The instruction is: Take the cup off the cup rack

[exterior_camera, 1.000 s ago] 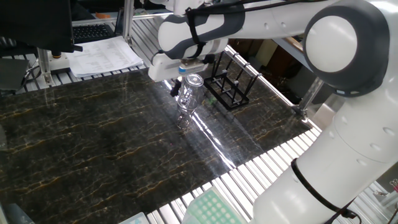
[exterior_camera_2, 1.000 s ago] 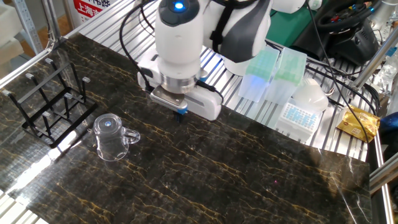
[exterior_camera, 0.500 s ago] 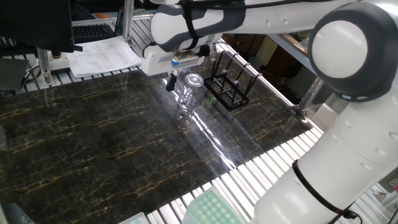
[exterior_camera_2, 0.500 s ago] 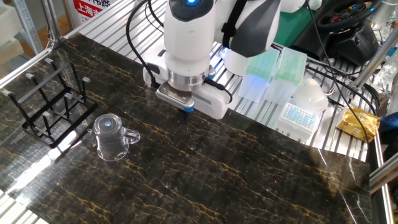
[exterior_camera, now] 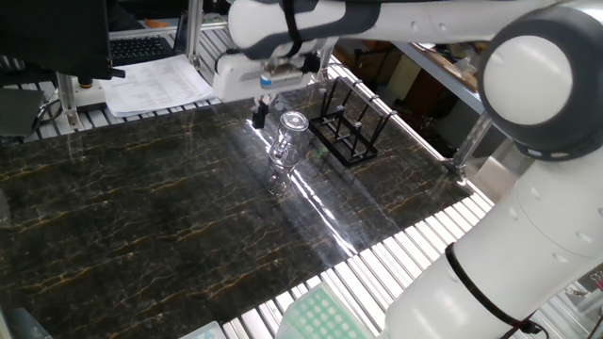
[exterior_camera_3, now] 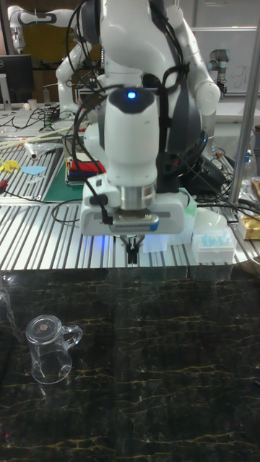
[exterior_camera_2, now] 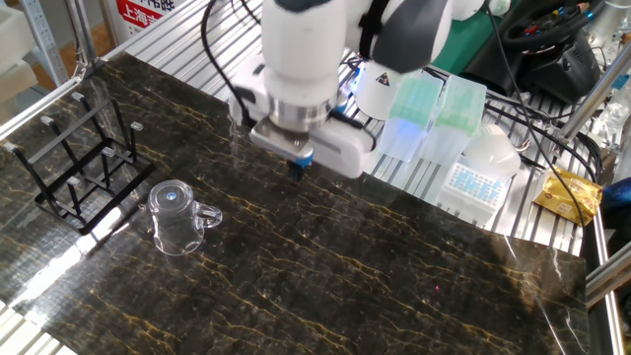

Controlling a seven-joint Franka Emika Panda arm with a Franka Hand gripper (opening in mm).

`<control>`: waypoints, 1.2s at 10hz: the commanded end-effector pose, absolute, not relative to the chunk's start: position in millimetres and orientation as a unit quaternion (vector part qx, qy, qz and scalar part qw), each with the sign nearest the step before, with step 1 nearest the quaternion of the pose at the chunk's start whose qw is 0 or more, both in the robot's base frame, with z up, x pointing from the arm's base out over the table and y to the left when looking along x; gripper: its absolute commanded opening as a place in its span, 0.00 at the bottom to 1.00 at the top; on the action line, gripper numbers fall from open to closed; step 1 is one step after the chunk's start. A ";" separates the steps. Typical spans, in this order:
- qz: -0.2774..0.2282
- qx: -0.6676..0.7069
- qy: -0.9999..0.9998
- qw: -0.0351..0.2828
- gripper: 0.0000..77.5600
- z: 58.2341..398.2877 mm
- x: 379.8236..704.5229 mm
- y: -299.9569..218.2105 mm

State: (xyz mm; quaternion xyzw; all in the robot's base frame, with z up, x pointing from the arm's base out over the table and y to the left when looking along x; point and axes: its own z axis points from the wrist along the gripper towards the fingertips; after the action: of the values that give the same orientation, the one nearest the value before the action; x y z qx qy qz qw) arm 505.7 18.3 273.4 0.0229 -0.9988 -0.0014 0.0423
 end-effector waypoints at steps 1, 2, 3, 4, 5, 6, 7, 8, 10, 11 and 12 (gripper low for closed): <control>-0.007 0.013 -0.999 0.048 0.01 313.2 501.3 19.0; -0.004 0.011 -0.999 0.047 0.01 314.6 500.5 20.8; 0.003 0.010 -0.999 0.048 0.01 314.8 500.3 22.1; 0.003 0.010 -0.999 0.048 0.01 314.8 500.3 22.1; 0.007 0.010 -0.999 0.053 0.01 312.3 501.0 23.7; 0.007 0.010 -0.998 0.056 0.01 311.6 500.9 24.2; 0.006 0.011 -0.998 0.058 0.01 311.6 500.8 24.3; 0.006 0.013 -0.998 0.057 0.01 311.6 500.7 24.4; 0.004 0.019 -0.998 0.057 0.01 311.5 500.8 24.4; 0.003 0.021 -0.998 0.057 0.01 311.5 500.8 24.4; 0.002 0.026 -0.998 0.055 0.01 311.5 500.8 24.4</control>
State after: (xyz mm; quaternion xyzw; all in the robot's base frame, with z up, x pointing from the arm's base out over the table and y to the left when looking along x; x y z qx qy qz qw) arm 499.8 24.4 309.8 0.0151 -0.9981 0.0063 0.0587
